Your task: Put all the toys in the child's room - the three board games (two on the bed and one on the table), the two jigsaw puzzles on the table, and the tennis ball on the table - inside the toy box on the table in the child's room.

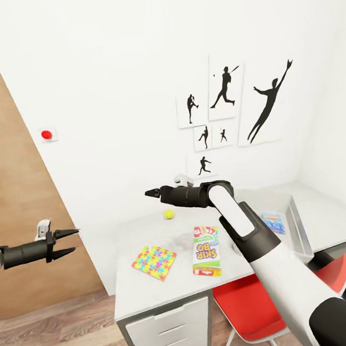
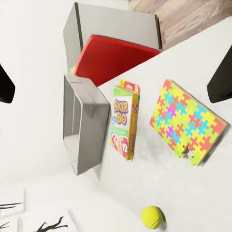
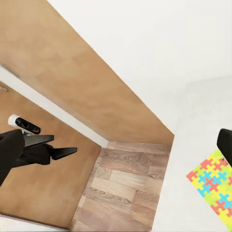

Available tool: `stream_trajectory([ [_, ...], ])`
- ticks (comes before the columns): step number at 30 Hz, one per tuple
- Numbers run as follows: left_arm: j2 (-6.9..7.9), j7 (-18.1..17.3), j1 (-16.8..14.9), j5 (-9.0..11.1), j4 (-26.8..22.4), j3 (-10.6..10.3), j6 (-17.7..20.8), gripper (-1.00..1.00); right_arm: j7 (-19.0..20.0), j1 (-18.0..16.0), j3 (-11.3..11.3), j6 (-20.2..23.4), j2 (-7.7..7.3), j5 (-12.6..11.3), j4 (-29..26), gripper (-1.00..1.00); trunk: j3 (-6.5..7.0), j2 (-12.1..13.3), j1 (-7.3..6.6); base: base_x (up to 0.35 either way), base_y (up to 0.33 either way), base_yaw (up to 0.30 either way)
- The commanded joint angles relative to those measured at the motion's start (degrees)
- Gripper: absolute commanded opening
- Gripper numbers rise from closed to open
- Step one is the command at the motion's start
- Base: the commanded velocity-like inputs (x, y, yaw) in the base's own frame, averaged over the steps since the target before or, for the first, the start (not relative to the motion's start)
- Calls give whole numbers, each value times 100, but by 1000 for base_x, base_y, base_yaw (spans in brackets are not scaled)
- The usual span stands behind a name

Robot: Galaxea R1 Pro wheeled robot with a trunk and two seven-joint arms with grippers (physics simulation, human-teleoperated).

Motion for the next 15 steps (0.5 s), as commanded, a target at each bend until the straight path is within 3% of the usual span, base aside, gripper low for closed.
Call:
stream_trajectory([
  [1, 11, -13, 1, -3, 5, 11, 36, 100, -61, -6, 2, 9, 1, -61, -5, 100, -18, -14, 4, 0, 0, 276],
  [6, 57, -13, 174, -1, 21, 11, -78, 100, -218, -6, -3, 16, 6, -65, -17, 100, -33, -14, 4, 0, 0, 218],
  [15, 64, -23, 509, 6, 23, 23, -238, 100, -393, -6, -5, 44, -6, -63, -88, 100, -37, -14, 4, 0, 0, 29],
])
